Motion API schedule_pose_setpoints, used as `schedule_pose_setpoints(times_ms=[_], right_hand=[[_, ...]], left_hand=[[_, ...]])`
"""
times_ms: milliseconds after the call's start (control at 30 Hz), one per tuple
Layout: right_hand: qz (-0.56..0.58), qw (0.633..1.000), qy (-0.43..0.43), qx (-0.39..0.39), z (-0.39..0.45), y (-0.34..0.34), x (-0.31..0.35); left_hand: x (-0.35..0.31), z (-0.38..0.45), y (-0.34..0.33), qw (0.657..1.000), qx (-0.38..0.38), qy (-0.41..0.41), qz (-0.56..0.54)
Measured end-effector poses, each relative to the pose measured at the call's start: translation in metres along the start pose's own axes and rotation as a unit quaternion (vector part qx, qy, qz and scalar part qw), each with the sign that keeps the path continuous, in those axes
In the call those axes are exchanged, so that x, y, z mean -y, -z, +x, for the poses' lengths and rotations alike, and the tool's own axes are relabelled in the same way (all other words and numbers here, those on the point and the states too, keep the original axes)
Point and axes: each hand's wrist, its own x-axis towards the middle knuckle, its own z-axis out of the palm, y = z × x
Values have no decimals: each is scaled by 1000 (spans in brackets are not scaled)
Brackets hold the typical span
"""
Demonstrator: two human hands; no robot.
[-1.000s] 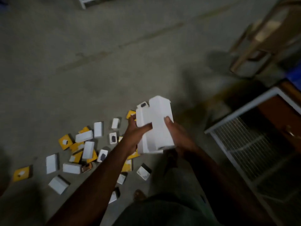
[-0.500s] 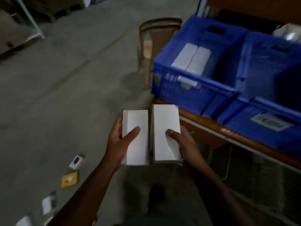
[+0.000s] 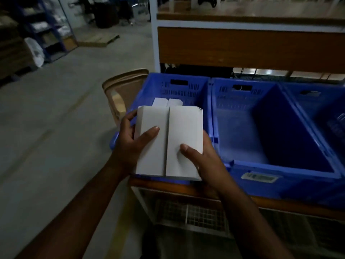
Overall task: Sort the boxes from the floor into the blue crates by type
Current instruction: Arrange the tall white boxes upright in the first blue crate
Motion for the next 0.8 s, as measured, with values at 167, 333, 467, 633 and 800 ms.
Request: schedule_pose_setpoints(times_ms=[167, 333, 467, 633, 800], right_hand=[[-2, 999, 13, -33, 72, -5, 1], [0, 998, -1, -70, 136, -21, -2], [17, 990, -19, -136, 174, -23, -18], [-30, 979, -101, -173, 217, -14, -36], [-16, 968, -164, -190, 257, -10, -54]], left_hand=[[0, 86, 3, 998, 49, -20, 21], [22, 164, 8, 997, 60, -7, 43], [38, 200, 1, 996, 29, 21, 87], [66, 243, -23, 984, 19, 20, 173], [91, 282, -49, 969, 7, 37, 244]])
